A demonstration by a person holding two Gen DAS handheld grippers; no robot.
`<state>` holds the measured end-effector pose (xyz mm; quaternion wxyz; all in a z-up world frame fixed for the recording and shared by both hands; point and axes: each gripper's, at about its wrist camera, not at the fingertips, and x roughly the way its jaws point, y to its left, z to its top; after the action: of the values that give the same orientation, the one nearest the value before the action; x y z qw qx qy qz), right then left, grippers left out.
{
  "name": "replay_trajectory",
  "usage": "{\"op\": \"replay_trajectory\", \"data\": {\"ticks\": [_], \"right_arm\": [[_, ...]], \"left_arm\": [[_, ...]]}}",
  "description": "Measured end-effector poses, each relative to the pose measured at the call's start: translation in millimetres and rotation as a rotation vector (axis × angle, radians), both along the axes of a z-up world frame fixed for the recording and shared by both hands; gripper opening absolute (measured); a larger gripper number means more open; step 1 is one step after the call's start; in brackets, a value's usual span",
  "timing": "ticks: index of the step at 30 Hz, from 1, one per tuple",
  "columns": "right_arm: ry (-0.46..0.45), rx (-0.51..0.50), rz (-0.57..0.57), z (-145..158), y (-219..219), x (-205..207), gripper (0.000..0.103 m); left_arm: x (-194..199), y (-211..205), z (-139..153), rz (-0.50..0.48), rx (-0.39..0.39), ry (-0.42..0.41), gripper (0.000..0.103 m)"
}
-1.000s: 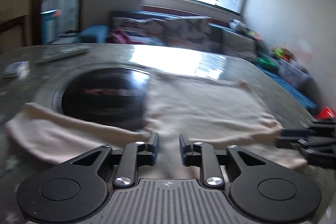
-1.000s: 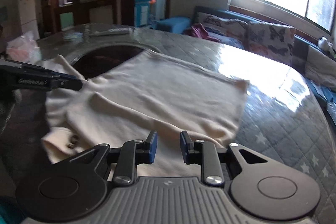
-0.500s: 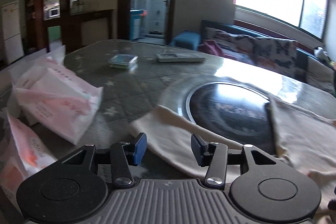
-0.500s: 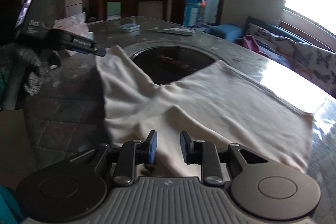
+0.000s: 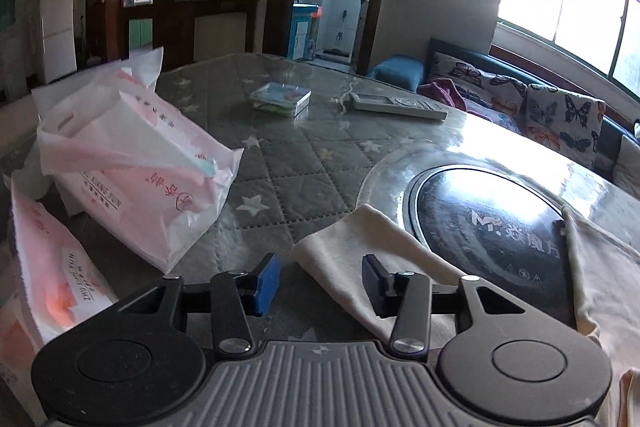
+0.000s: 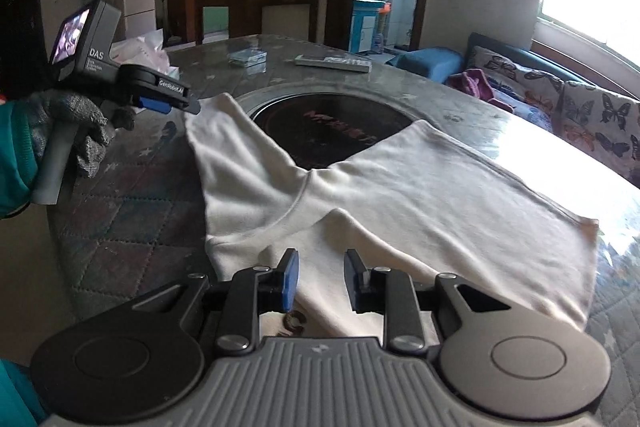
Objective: Fold clothes
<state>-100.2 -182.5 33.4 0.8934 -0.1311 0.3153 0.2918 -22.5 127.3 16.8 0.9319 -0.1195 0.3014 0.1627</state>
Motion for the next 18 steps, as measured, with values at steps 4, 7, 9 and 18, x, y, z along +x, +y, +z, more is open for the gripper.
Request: {"op": "replay_trajectory", "data": {"ticks": [4,7,9,18], "right_arm": [[-0.002,0.009,-0.019,2,-6,-3,0.025],[-0.005,0.019,-0.041,5,-13,-6,0.025],[-0.008,0.025,-0.055,6,-18,-9,0.025],[-0.024,0.074,-0.162,11,-56,-19,0.025]], "left_arm": [[2,2,-2,0.01,-0.011,-0.001,0.036],[4,3,-4,0.017,-0.019,-0.001,0.024],[5,4,-5,0.022,-0.024,-0.002,0.011],[-15,-52,50,-0.209,-0.108,-0.134,0.005]]}}
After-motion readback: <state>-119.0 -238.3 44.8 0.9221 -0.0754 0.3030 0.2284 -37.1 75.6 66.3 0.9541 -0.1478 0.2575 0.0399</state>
